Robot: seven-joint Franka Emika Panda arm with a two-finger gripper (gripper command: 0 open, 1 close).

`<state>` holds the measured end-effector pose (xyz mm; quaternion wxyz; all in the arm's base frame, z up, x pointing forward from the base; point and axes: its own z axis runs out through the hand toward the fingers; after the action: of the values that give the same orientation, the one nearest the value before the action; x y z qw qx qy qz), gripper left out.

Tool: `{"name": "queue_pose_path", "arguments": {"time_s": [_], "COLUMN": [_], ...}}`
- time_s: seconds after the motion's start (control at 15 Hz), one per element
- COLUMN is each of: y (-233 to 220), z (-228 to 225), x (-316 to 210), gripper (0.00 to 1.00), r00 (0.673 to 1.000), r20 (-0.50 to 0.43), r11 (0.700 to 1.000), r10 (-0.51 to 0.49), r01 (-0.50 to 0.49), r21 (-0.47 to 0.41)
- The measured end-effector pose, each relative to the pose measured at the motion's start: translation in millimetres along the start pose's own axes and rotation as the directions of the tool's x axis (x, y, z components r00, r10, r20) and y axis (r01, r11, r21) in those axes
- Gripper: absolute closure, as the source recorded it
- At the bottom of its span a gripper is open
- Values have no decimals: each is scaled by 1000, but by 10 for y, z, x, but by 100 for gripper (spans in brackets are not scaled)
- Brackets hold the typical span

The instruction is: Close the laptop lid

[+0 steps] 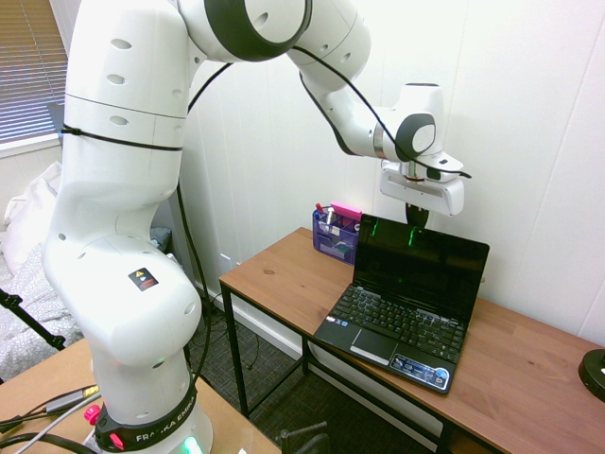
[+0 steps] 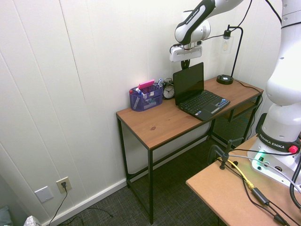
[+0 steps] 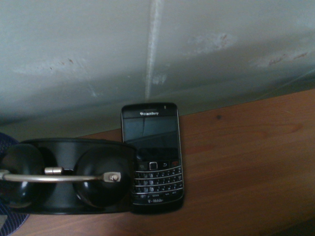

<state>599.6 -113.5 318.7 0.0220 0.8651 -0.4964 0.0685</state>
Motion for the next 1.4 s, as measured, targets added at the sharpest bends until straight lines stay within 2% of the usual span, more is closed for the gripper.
{"name": "queue_pose_path", "arguments": {"time_s": [0.8, 1.4], "y": [795, 1040], "z": [217, 432], "x": [-334, -535], "gripper": [100, 100], "r00": [998, 995], "r20": [15, 63], "r11": [999, 997], "r10": [54, 76], "r01": [-54, -74], "r21": [4, -36]}}
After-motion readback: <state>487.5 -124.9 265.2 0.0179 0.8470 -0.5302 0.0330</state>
